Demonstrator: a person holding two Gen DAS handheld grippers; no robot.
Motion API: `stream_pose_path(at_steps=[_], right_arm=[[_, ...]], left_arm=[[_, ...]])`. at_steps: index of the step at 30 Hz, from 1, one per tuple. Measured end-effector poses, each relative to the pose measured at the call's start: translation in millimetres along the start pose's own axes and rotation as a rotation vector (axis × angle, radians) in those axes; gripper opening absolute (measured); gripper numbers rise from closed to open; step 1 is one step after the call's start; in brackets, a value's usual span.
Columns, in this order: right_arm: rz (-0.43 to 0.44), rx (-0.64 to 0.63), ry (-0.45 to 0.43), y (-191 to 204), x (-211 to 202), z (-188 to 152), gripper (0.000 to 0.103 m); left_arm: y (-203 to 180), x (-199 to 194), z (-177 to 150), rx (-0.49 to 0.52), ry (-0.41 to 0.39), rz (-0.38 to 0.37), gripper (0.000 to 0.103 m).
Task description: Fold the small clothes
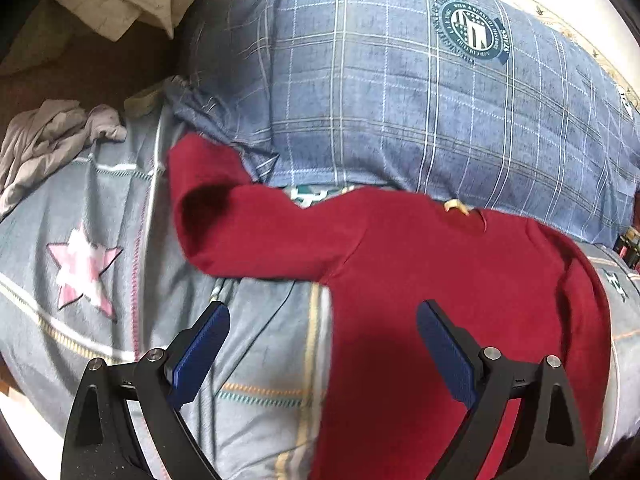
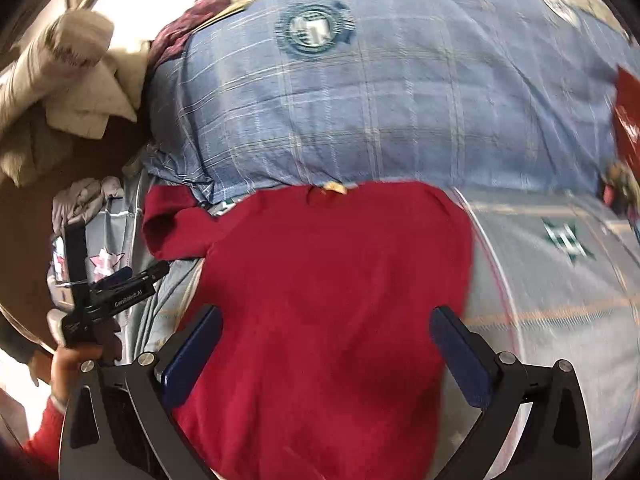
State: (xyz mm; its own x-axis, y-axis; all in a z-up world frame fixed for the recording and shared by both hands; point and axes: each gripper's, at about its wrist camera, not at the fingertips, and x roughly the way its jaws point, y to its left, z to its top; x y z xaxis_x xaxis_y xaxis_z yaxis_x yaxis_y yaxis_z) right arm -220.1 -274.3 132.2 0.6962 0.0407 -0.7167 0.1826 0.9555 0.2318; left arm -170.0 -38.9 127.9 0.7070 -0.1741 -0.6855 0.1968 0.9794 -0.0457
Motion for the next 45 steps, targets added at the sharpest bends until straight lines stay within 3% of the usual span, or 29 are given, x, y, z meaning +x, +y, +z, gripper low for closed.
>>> stream_pose_path(at_steps=[7, 11, 16, 20, 26, 31, 40, 45], right_arm=[[-0.103, 0.018, 0.000, 26, 73, 15, 0.103], [-0.092, 0.051, 0.042, 26, 103, 20, 0.103], [-0.136, 0.006, 0.060, 36, 126, 16, 0.103], [-0.170, -0.010, 0.076, 37, 142, 13, 0.103], [-0.183, 0.071, 0.089, 29, 156, 9, 0.103], [-0.206, 0.068, 0.087, 34, 159, 8, 0.103], [-0.084, 0.125, 0.005, 33, 147, 15, 0.103], [-0.029, 0.149, 0.051, 34, 150, 14, 0.103]], left_arm=[[-10, 30, 6, 0.028, 0.005, 0.029, 0.095], [-7, 49, 3, 0.038, 0.005, 0.039, 0.095], [-9, 87, 11, 0.040, 0.065, 0.032, 0.095], [-11, 92, 13, 0.074, 0.043, 0.062, 0.095], [-5, 98, 7, 0.062, 0.067, 0.042, 0.095], [-3, 100, 9, 0.058, 0.063, 0.037, 0.095], [-6, 94, 4, 0.080, 0.054, 0.024, 0.095], [-4, 92, 4, 0.072, 0.050, 0.026, 0.095]])
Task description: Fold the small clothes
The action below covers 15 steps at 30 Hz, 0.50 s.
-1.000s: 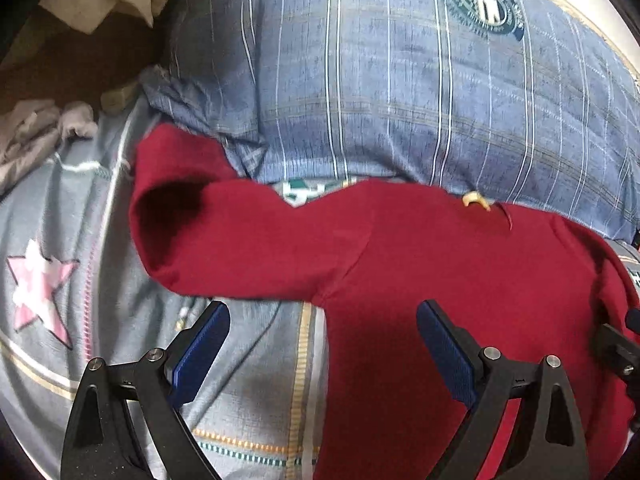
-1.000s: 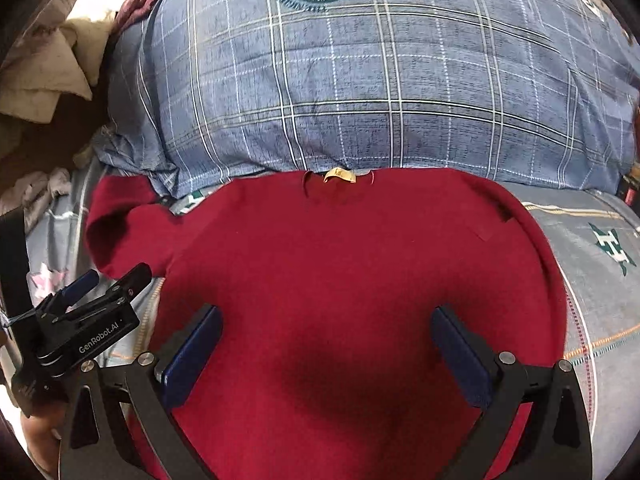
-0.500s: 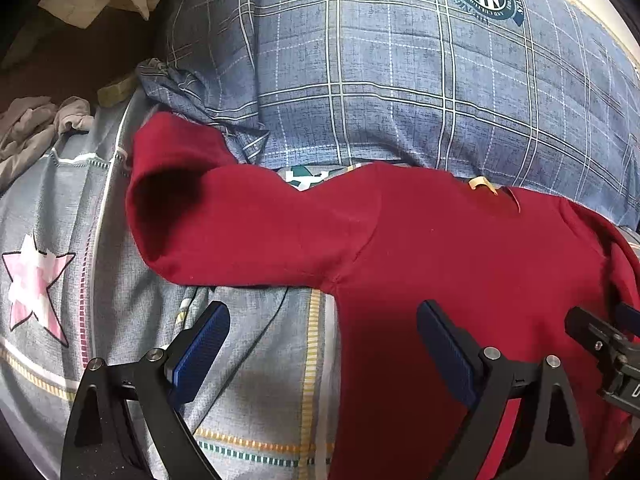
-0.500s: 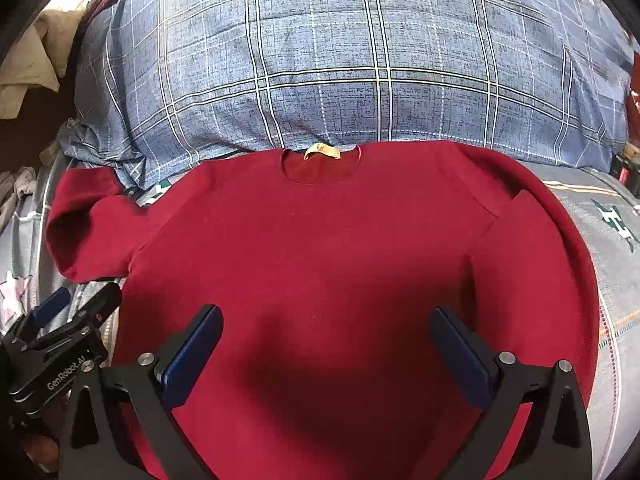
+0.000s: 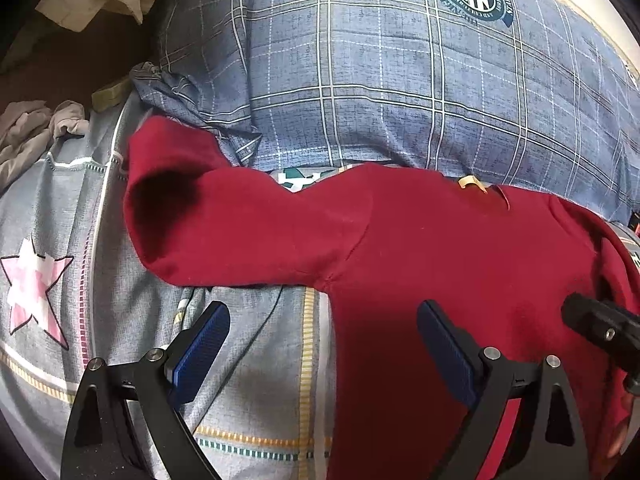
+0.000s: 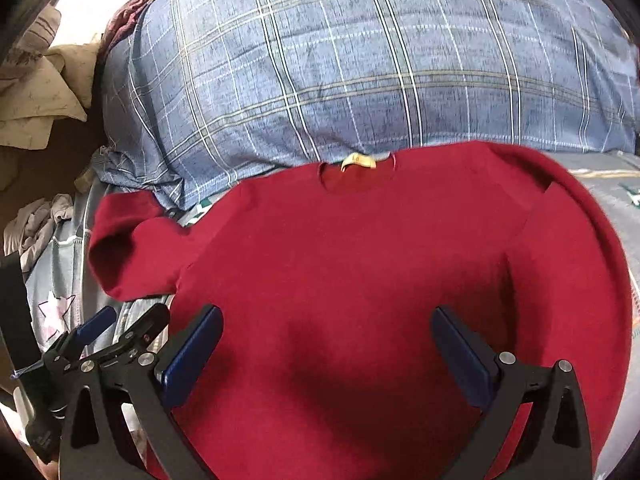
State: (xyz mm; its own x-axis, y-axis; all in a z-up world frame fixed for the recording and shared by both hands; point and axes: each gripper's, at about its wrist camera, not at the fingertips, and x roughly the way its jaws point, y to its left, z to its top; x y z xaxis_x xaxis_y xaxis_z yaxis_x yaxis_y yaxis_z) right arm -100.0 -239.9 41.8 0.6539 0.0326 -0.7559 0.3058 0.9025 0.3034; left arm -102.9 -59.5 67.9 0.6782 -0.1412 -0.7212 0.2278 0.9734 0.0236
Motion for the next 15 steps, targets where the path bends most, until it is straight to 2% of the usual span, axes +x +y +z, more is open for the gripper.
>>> stream_pose_path(at_steps=[5, 9, 15], right_arm=[[-0.021, 0.014, 0.073, 1.4, 8.5, -1.5, 0.103], [-0.076, -0.005, 0.071, 4.0, 9.6, -3.2, 0.103], [-0.060, 0.010, 0.081, 4.2, 10.2, -3.0, 0.103]], left_arm=[[4.2, -1.6, 0.5, -0.020, -0.005, 0.008, 0.095], [5.1, -1.6, 0.9, -0.026, -0.004, 0.008, 0.095], [4.9, -2.0, 1.4, -0.030, -0.003, 0.004, 0.095]])
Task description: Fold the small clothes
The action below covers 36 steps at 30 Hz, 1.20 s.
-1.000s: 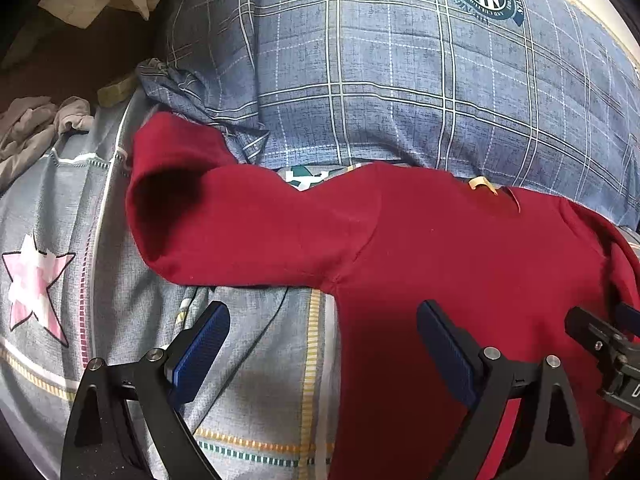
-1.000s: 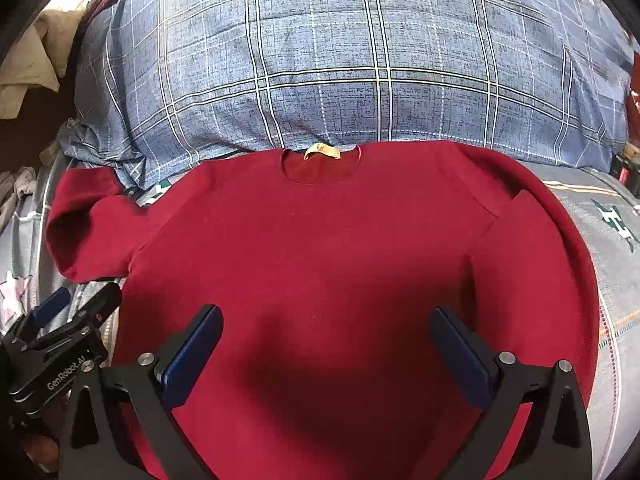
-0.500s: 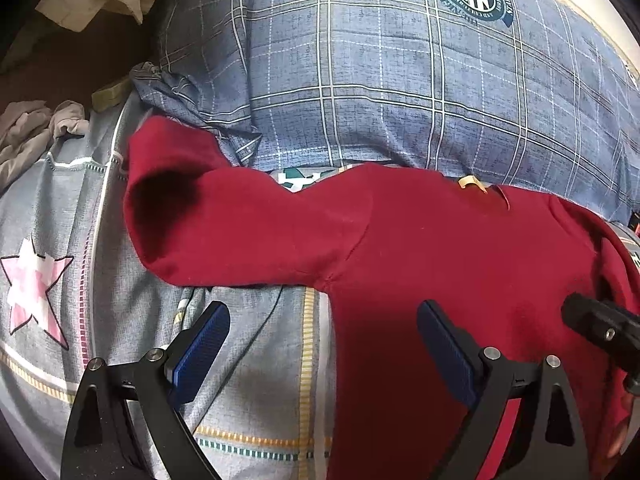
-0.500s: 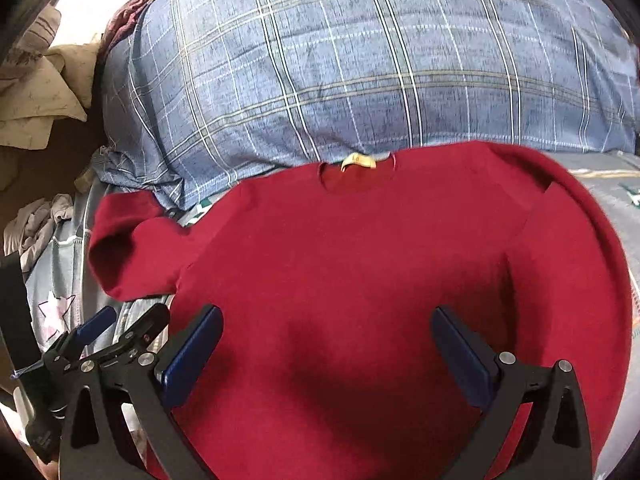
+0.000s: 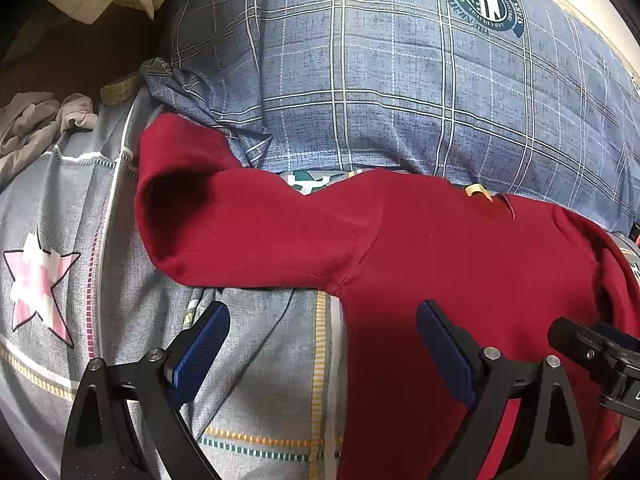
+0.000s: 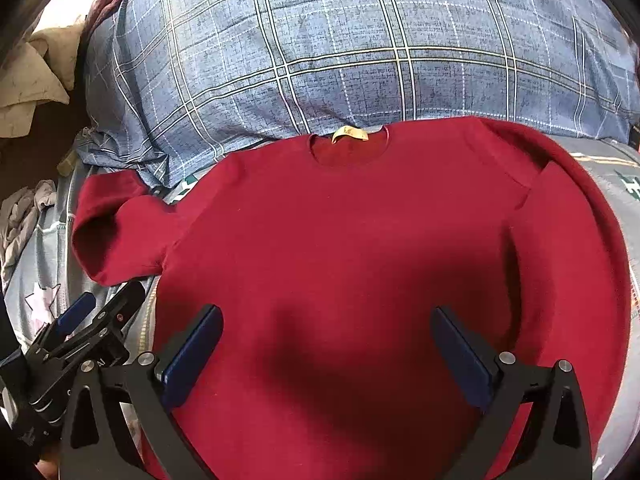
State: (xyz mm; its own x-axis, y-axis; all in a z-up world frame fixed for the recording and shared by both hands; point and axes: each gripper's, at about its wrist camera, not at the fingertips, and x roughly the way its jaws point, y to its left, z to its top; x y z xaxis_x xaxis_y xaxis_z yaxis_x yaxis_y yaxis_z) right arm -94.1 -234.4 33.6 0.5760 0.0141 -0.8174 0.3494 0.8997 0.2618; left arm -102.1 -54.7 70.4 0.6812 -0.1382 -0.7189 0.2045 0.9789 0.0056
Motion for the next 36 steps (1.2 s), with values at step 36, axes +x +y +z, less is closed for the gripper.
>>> stream_pose_path(at_steps=[36], right_arm=[[-0.046, -0.050, 0.078, 7, 23, -14, 0.103]], left_arm=[[4, 3, 2, -0.005, 0.006, -0.006, 0.095]])
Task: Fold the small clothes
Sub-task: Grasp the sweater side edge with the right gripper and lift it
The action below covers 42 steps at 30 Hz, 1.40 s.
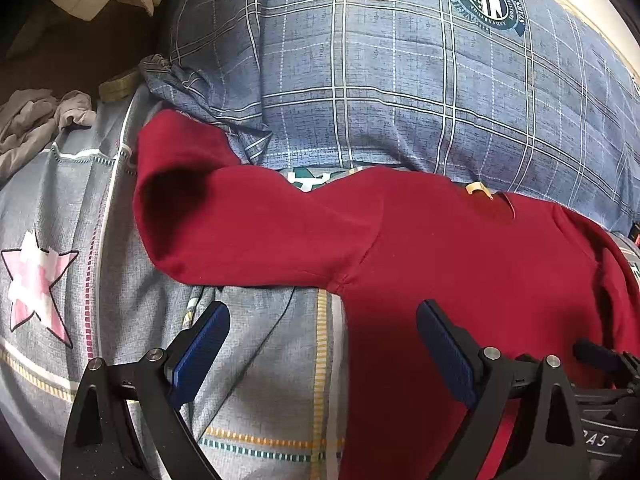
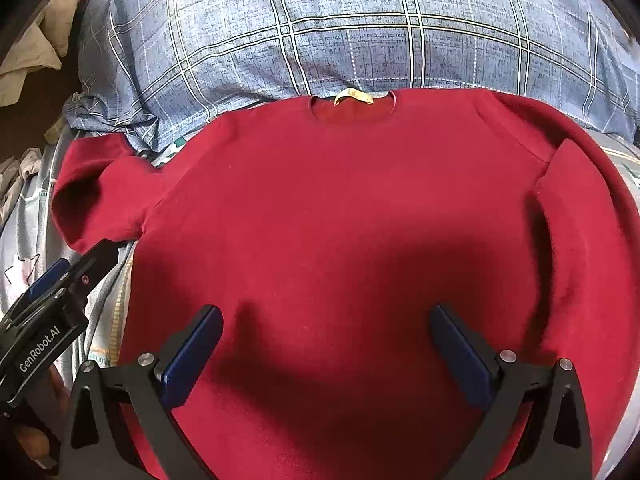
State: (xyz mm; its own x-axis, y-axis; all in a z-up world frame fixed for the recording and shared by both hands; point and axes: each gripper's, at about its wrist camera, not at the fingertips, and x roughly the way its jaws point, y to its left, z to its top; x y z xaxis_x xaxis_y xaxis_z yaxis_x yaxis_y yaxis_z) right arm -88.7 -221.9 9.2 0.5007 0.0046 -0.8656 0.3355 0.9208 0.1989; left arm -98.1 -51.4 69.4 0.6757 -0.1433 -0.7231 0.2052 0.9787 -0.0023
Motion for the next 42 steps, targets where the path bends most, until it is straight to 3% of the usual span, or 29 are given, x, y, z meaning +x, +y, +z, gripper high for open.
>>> stream_pose_path(at_steps=[7, 12, 16, 22, 25, 30, 42], right_arm=[[-0.057, -0.101, 0.018, 12, 2, -4, 0.103], [0.122, -0.029, -0.049, 19, -14, 14, 0.102], [0.179, -0.071, -0.065, 41, -13, 32, 0.099], [0.331, -0.130, -0.047, 82, 1, 64, 0.083], [0.387, -0.153, -0.034, 104, 9, 79, 0.083], [0.404, -0.212, -0.026, 135, 13, 85, 0.083], [0.438, -0.212, 0.008, 145, 30, 102, 0.083]], left_arm=[[12, -5, 2, -0.026, -0.015, 0.025, 0.095], [35, 0, 7, -0.098, -0.005, 0.081, 0.095], [53, 3, 13, -0.180, 0.002, 0.110, 0.094], [79, 4, 17, -0.276, 0.003, 0.171, 0.094], [84, 11, 18, -0.299, 0.021, 0.179, 0.094], [78, 17, 22, -0.290, 0.025, 0.171, 0.094], [88, 28, 24, -0.298, 0.052, 0.182, 0.094]])
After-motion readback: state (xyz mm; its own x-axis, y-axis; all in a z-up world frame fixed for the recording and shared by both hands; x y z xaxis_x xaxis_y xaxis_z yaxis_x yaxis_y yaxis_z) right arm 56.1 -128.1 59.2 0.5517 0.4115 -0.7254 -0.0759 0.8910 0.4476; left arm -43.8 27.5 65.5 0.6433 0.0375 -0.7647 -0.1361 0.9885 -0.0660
